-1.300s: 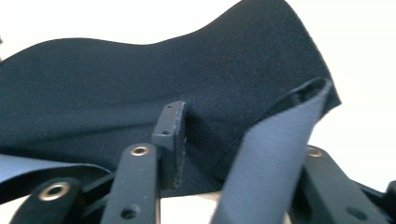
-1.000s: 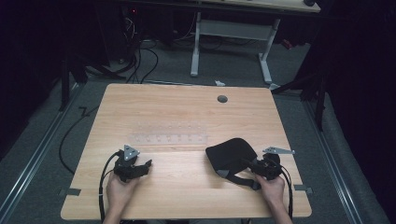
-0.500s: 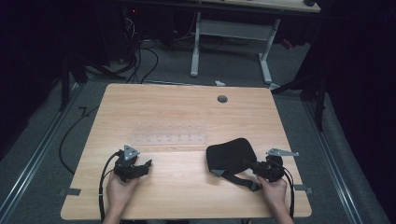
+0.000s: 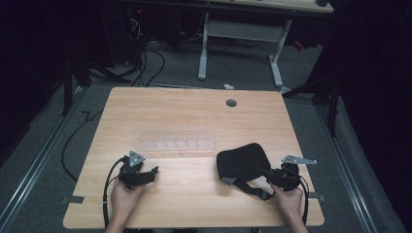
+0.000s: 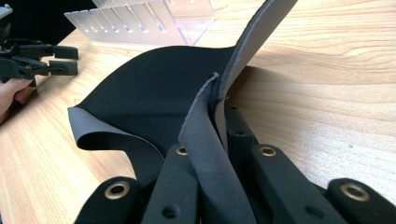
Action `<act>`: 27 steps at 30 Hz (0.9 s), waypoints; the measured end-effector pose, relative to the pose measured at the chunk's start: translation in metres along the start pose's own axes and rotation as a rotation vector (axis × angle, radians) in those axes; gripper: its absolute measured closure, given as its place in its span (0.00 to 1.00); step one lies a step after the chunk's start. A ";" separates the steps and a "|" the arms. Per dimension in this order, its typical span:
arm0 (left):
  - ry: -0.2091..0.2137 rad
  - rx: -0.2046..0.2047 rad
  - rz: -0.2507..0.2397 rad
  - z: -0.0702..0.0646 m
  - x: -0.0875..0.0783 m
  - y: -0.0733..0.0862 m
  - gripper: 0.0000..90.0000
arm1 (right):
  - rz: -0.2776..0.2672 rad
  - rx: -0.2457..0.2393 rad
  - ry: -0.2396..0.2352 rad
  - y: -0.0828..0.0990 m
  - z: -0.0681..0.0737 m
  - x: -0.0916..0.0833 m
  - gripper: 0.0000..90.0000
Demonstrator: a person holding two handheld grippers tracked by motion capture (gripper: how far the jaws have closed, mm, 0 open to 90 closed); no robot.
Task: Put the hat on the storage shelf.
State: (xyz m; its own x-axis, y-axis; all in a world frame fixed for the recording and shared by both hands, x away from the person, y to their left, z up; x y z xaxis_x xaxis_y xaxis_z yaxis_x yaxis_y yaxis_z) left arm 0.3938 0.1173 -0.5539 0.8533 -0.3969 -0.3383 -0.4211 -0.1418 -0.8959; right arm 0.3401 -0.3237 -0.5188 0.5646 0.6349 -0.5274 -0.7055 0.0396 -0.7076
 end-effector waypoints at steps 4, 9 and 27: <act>0.004 0.001 0.002 0.000 0.000 0.000 0.33 | -0.006 -0.001 0.003 0.000 0.002 -0.005 0.96; 0.008 0.000 0.003 -0.001 0.000 0.000 0.32 | -0.012 -0.002 -0.002 -0.001 0.005 -0.008 0.96; 0.010 0.003 0.018 -0.003 0.000 0.001 0.27 | -0.029 -0.033 -0.037 -0.010 0.028 -0.020 0.96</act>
State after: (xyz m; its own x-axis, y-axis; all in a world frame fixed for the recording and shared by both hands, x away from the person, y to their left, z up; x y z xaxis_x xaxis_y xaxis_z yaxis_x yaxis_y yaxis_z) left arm 0.3921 0.1142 -0.5539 0.8426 -0.4080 -0.3516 -0.4353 -0.1314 -0.8906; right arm 0.3243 -0.3152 -0.4881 0.5680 0.6617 -0.4894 -0.6743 0.0332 -0.7378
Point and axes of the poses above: each handheld gripper's, and its own axes: x roughly forward along the jaws, y roughly out of its underside, z roughly to its left, the point moved 2 cm from there along x, roughly forward along the jaws, and after that the axes turned 7 degrees about x, right-handed, at the moved point
